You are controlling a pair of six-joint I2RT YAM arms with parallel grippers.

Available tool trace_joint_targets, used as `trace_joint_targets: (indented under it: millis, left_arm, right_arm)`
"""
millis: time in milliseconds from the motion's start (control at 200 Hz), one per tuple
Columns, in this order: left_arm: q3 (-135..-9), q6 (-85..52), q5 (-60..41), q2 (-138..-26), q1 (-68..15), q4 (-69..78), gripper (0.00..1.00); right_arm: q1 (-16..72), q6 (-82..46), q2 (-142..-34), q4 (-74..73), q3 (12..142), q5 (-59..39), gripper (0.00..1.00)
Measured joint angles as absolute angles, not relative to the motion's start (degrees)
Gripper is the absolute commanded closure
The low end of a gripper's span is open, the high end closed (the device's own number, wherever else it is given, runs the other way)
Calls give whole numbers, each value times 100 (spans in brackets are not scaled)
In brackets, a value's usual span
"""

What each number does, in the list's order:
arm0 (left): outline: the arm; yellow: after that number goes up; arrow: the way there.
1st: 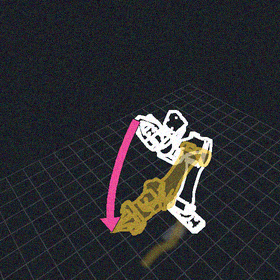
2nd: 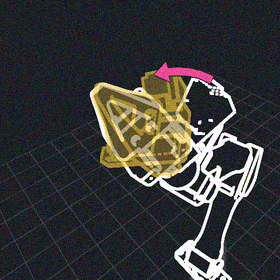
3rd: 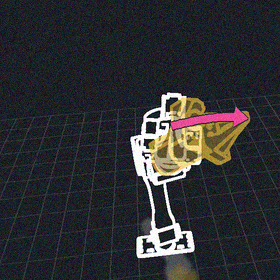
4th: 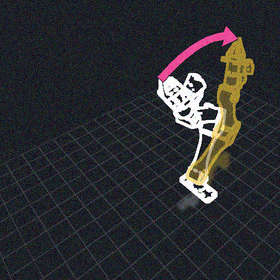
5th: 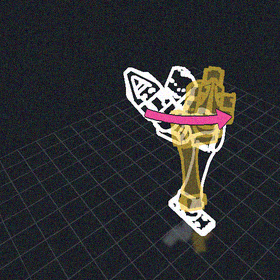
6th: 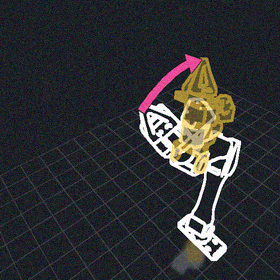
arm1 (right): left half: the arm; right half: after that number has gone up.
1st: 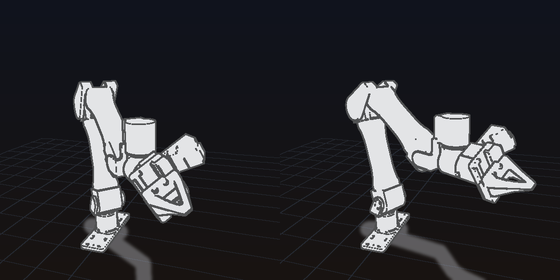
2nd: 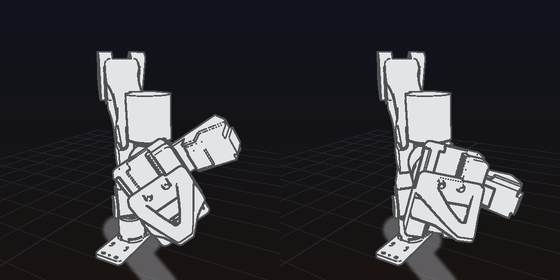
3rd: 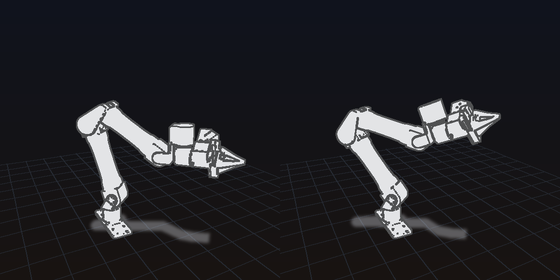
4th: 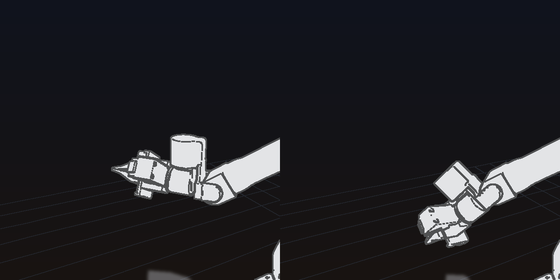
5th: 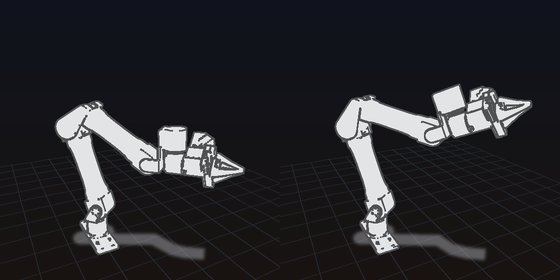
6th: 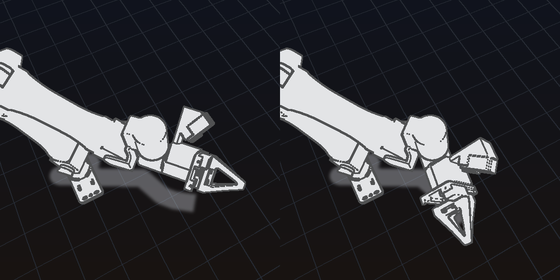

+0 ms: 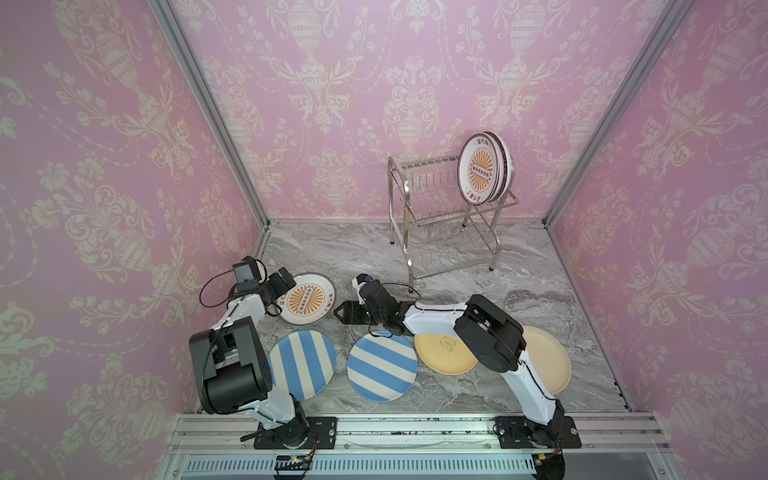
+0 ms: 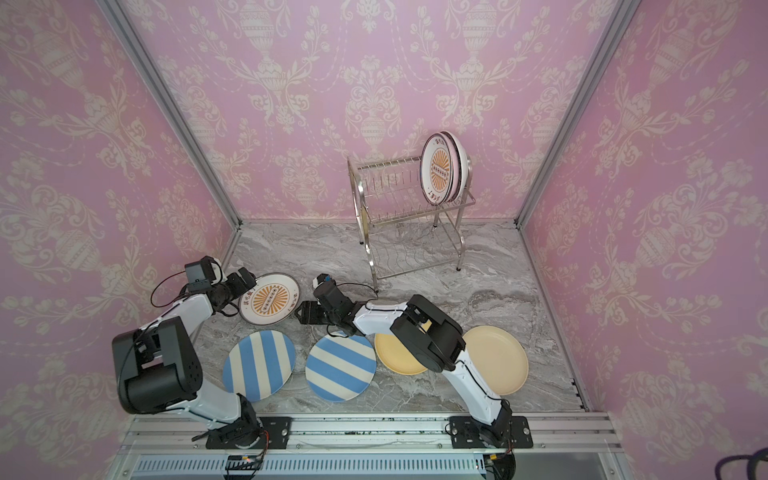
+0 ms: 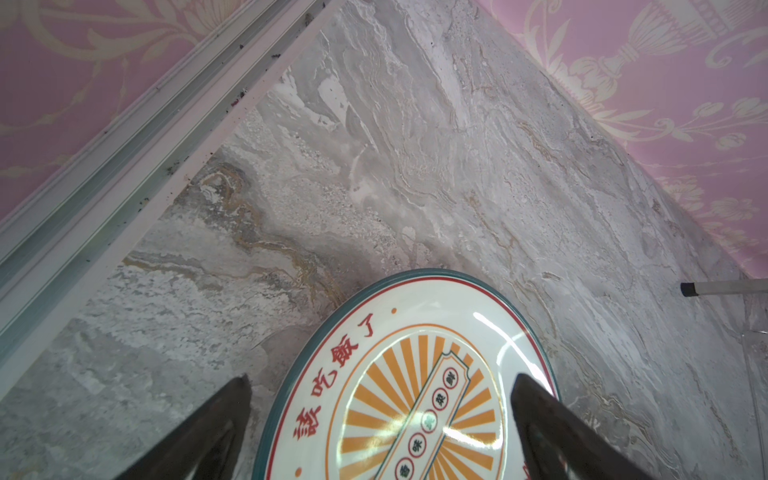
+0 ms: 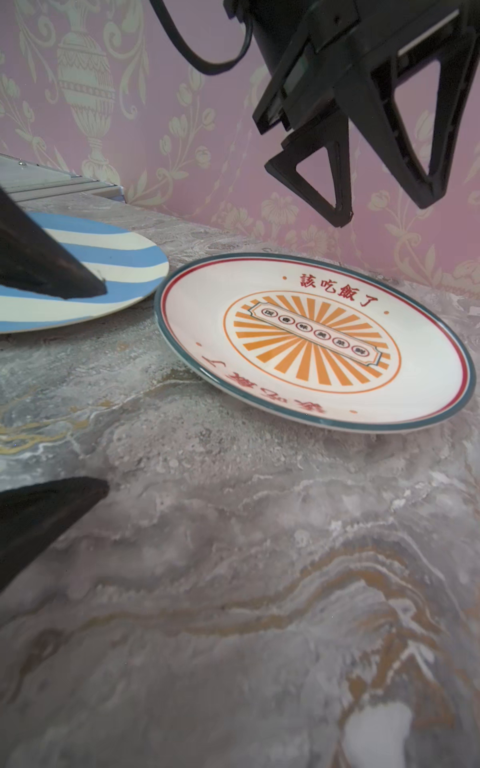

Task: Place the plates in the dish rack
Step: 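Tilt the small plate up with the left gripper while right gripper grasps its edge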

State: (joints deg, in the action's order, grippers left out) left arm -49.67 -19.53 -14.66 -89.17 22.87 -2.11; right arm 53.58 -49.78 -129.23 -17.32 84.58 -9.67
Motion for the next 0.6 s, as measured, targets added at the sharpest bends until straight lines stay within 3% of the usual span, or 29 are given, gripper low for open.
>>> trace_joint_targets:
  millis: [600]
  left_arm:
    - [-5118,-1881,-1457,-9518,2346,102,1]
  right_arm:
    - [5339,-5207,-13651,-2025,9286,-1026,30]
